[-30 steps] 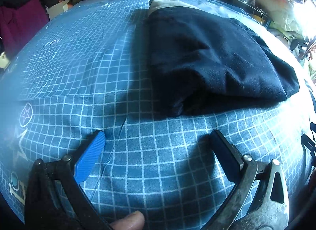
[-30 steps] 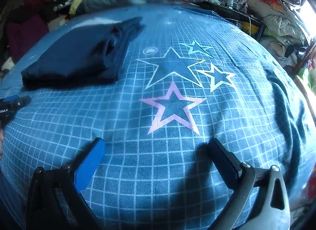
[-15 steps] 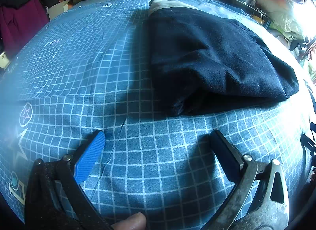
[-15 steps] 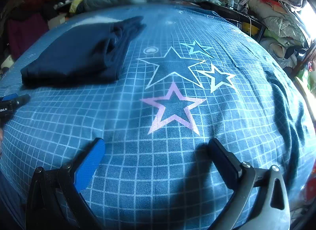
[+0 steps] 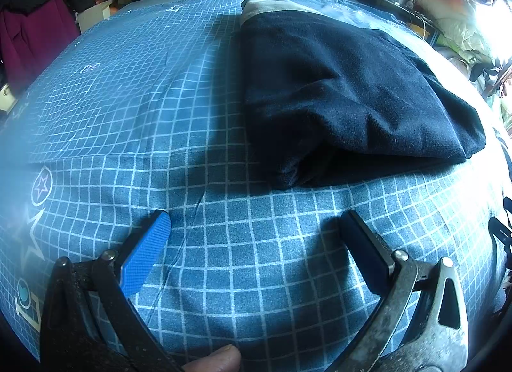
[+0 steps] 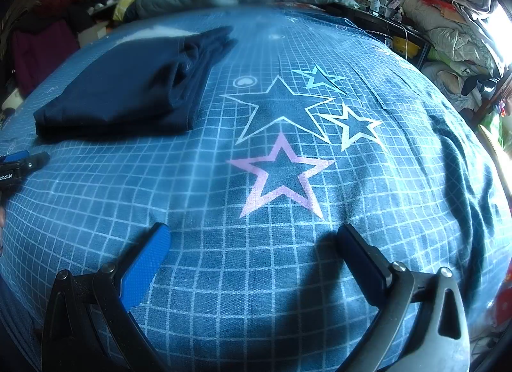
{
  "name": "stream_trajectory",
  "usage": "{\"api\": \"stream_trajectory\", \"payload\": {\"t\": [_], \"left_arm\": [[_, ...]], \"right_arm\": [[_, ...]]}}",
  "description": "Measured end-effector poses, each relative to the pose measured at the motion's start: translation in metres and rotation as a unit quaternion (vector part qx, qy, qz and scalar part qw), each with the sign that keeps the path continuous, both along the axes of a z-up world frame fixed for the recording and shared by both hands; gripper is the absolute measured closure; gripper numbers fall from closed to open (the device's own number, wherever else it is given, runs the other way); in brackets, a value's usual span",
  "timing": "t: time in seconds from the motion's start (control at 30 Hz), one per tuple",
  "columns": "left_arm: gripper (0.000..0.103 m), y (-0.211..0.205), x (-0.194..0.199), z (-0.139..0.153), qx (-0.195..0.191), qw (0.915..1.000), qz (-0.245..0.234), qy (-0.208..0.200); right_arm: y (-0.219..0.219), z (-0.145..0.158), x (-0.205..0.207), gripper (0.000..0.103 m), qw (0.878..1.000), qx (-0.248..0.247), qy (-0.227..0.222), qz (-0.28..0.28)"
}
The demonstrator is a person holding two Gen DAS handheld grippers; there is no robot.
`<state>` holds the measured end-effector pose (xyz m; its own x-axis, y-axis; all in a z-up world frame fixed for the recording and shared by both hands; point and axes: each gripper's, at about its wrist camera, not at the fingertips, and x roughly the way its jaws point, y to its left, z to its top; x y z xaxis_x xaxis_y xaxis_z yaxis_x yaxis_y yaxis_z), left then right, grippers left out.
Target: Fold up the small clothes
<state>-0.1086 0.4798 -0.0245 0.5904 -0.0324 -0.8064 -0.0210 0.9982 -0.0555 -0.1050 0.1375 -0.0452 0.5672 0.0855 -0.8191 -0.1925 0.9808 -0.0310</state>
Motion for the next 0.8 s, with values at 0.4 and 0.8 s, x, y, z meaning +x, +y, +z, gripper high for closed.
{"api": "stream_trajectory", "payload": {"t": [0.4,0.8], "left_arm": [[0.0,-0.0004,0.0033,-0.0001,0.0,1.0,0.0,0.001],[0.0,-0.0006,0.0041,-0.0002,0.0,1.0,0.0,0.001]], "right_arm": [[-0.0002,0.0001,0.0002,0.0,1.0,0.0,0.0,0.0],[-0.0002,0.0001,0.0002,0.0,1.0,0.0,0.0,0.0]]}}
